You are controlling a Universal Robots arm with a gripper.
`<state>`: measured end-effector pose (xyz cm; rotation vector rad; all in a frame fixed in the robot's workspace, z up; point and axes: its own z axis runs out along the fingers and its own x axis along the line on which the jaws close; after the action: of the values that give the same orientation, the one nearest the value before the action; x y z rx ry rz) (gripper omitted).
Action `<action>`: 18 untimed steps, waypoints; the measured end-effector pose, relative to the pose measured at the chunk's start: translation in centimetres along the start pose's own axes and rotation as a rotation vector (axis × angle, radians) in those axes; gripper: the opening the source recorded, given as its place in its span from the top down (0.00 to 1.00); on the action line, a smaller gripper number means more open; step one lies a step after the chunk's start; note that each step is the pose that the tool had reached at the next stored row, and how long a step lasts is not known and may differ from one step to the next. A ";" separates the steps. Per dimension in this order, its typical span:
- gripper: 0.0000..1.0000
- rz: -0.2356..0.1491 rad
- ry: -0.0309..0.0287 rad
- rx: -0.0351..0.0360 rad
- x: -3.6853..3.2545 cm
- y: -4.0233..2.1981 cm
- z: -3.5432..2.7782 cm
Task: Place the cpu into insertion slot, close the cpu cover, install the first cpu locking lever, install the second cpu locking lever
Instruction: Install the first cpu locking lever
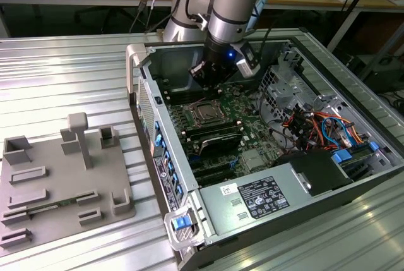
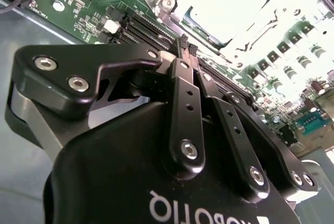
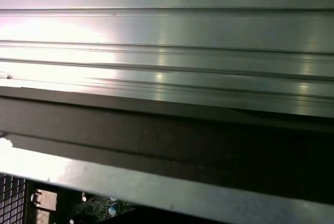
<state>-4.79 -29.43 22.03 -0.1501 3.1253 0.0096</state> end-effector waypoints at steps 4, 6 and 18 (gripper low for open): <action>0.89 0.000 0.0000 0.0001 -0.06 -0.01 0.64; 0.89 0.000 0.0000 -0.0001 -0.09 -0.01 0.87; 0.89 0.000 -0.0001 0.0000 -0.12 -0.02 1.06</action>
<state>-4.66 -29.43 20.97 -0.1501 3.1252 0.0095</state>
